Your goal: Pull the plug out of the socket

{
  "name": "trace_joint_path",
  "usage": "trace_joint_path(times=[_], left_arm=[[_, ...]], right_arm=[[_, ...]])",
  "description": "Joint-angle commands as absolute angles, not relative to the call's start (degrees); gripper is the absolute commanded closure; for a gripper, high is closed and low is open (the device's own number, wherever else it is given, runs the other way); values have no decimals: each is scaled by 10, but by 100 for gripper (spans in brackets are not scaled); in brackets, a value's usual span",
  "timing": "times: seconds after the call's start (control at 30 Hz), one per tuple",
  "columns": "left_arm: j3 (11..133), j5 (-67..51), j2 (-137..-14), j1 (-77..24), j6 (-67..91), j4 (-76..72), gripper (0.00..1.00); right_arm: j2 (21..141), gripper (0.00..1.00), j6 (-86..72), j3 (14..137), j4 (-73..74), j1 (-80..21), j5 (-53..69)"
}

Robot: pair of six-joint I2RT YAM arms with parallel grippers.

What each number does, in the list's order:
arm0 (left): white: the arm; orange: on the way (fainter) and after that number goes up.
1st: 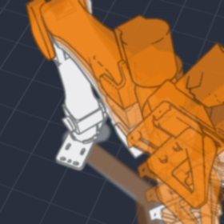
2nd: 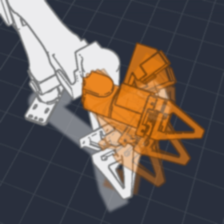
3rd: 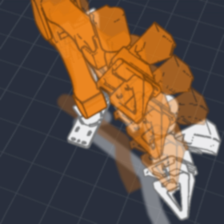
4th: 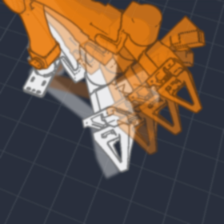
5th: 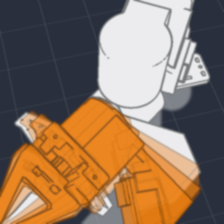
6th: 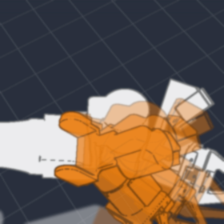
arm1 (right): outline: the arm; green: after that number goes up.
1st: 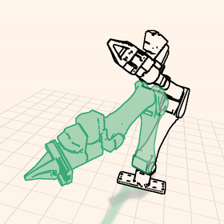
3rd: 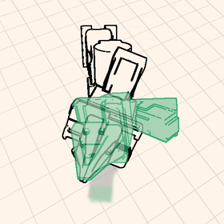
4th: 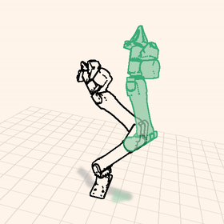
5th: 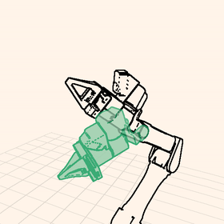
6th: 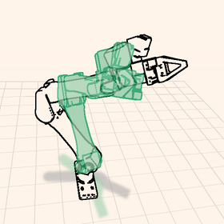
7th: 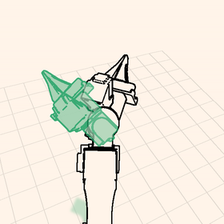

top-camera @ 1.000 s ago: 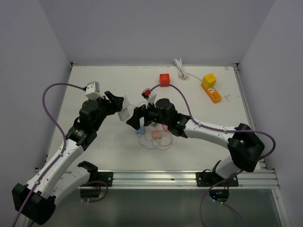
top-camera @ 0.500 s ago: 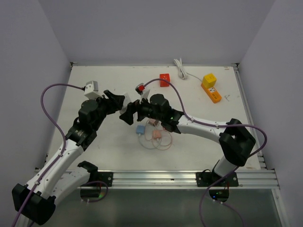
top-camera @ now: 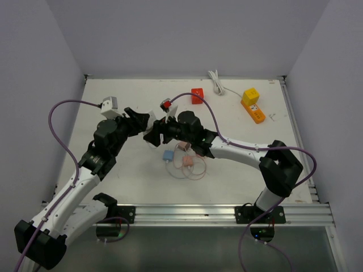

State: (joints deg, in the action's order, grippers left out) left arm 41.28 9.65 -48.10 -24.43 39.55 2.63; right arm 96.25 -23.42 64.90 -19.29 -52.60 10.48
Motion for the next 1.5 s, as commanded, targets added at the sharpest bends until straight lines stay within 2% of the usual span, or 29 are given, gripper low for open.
trace_joint_path(times=[0.0,0.13,0.33,0.7,1.1,1.47], left_arm=[[424,125,-475,-242,385,-45,100],[427,142,-475,-242,368,-54,100],[452,185,-486,-242,323,-54,100],[470,261,-497,-242,283,-93,100],[452,333,-511,-242,301,-149,100],[469,302,-611,-242,323,45,100]], right_arm=[[954,67,-225,648,-186,-530,116],[948,85,-221,636,-167,-529,124],[940,94,-215,617,-128,-530,149],[933,97,-242,560,-66,-534,180],[926,99,-283,519,-74,-541,165],[872,98,-223,554,96,-532,-69]])
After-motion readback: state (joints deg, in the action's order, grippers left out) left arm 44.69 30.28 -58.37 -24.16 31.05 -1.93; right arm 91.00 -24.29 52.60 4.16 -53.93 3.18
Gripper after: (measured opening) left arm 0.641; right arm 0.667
